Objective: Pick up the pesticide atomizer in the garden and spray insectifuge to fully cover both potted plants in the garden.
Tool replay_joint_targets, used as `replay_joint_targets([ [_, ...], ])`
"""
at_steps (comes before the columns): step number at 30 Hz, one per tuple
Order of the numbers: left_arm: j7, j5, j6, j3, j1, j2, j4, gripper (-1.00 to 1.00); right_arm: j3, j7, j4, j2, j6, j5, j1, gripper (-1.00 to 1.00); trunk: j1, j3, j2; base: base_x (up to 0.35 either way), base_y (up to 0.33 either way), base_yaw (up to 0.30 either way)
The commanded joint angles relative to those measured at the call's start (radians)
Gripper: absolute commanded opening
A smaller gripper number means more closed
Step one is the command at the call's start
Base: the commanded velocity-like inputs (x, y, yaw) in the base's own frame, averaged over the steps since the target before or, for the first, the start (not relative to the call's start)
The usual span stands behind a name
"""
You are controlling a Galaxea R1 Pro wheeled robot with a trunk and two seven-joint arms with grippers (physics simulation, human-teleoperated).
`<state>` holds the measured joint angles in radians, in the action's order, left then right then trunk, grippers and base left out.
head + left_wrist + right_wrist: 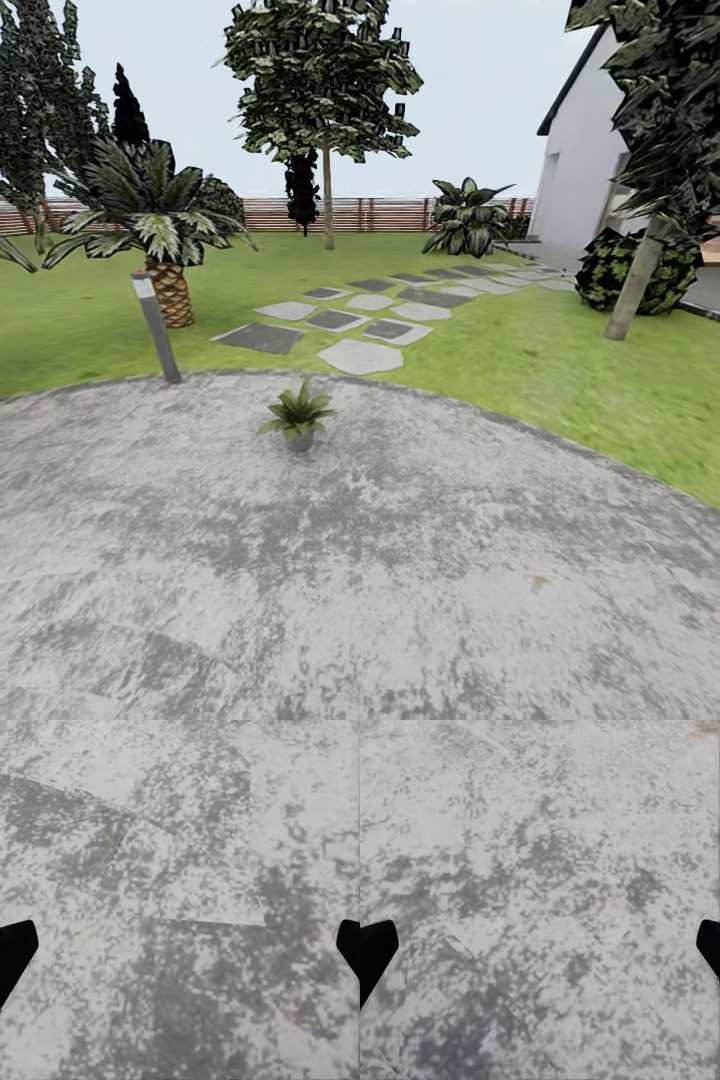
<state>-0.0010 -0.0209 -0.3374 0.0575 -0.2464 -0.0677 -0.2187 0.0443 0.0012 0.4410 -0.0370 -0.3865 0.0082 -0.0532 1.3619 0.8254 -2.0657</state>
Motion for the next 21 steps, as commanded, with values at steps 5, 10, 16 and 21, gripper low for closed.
replay_joint_targets([
  [5,-0.001,-0.002,-0.003,0.002,-0.001,0.0,0.001,1.0,0.002,0.0,-0.002,0.0,-0.002,0.001,-0.001,1.0,0.0,0.001,0.0,0.337,0.0,0.0],
  [10,-0.001,-0.002,-0.003,0.002,-0.001,0.0,0.001,1.0,0.001,0.0,-0.002,0.0,-0.002,0.002,-0.001,1.0,0.0,0.001,0.0,0.337,0.0,0.0],
  [16,-0.001,-0.002,-0.003,0.002,-0.001,0.0,0.001,1.0,0.0,0.0,-0.002,0.0,-0.002,0.002,-0.001,1.0,0.0,0.001,0.0,0.337,0.0,0.0],
  [21,-0.001,-0.001,-0.003,0.002,-0.001,0.0,0.001,1.0,0.0,0.0,-0.002,0.0,-0.002,0.002,-0.001,1.0,0.0,0.001,0.0,0.337,0.0,0.0],
])
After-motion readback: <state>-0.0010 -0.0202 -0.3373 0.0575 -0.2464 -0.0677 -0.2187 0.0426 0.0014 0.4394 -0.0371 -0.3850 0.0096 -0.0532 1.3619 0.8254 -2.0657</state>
